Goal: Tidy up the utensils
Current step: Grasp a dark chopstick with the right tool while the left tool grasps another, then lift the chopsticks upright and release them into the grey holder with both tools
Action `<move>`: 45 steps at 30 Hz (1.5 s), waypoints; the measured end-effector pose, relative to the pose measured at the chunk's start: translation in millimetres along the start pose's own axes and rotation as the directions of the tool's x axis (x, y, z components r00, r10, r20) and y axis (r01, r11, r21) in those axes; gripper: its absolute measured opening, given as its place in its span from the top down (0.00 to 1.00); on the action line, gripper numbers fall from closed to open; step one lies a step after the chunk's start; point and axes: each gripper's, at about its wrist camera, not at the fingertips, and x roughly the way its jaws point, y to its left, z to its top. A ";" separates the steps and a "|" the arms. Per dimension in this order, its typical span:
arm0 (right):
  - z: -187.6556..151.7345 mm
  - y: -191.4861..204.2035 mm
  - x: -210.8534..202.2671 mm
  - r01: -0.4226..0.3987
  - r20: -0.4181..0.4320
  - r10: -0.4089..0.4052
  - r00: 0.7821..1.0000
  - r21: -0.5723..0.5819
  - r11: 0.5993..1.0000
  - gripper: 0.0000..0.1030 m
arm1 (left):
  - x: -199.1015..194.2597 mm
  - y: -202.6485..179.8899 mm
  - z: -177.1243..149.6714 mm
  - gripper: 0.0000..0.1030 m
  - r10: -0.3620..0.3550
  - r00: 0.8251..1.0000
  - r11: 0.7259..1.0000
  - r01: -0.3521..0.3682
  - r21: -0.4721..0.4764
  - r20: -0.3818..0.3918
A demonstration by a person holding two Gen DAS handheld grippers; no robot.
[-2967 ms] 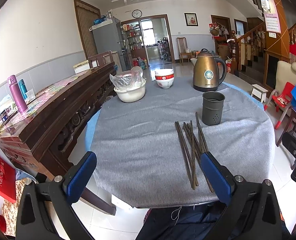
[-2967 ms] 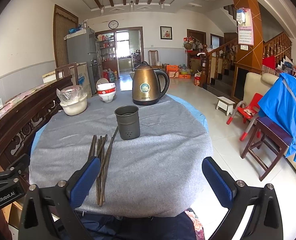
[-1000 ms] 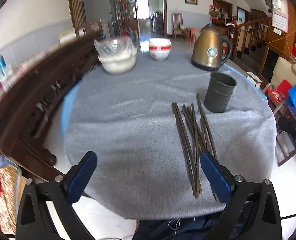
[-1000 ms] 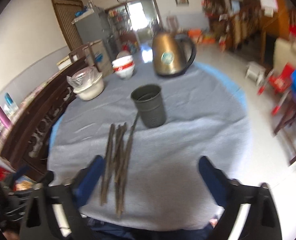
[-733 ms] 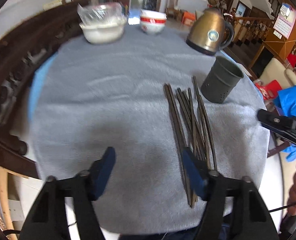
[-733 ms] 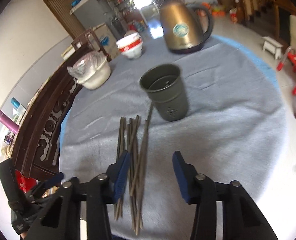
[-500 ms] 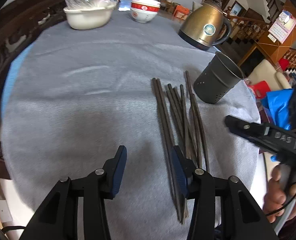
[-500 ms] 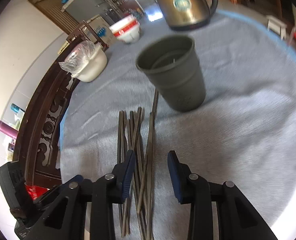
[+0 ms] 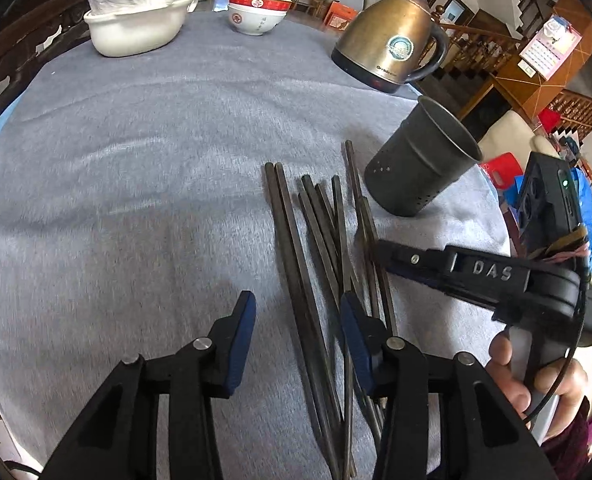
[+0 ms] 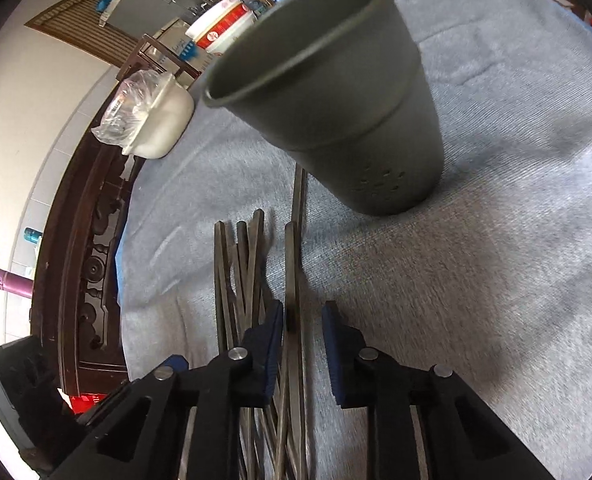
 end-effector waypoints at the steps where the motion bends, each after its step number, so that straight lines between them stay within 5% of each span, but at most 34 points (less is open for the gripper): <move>1: 0.9 -1.0 1.1 -0.007 0.004 0.007 1.000 0.004 1.000 0.91 | 0.0 -0.1 1.5 0.61 -0.001 1.000 1.000 0.001 -0.001 -0.002; 5: 0.1 -6.1 -3.1 -0.025 0.030 0.026 0.999 -0.012 1.000 0.93 | 2.6 -2.4 11.1 0.72 -0.007 1.000 1.000 0.007 0.010 -0.007; 12: -3.1 -27.2 -18.4 -0.065 0.060 0.064 0.996 0.017 0.998 0.93 | 9.3 -18.5 32.2 0.72 -0.009 1.000 0.999 0.010 0.041 -0.023; 27: -9.0 -57.7 -41.3 -0.129 0.096 0.124 0.988 0.047 0.991 0.93 | 56.4 -51.8 56.6 0.65 0.099 0.992 0.990 -0.089 0.111 -0.084; 32: -8.8 -62.1 -43.0 -0.143 0.097 0.137 0.986 0.057 0.988 0.93 | 59.4 -48.8 59.9 0.92 0.091 0.992 0.990 -0.081 0.111 -0.090; 45: -13.3 -63.0 -58.5 -0.150 0.124 0.144 0.982 0.039 0.988 0.93 | 39.7 -42.7 61.8 0.93 0.064 0.997 0.993 -0.060 0.105 -0.036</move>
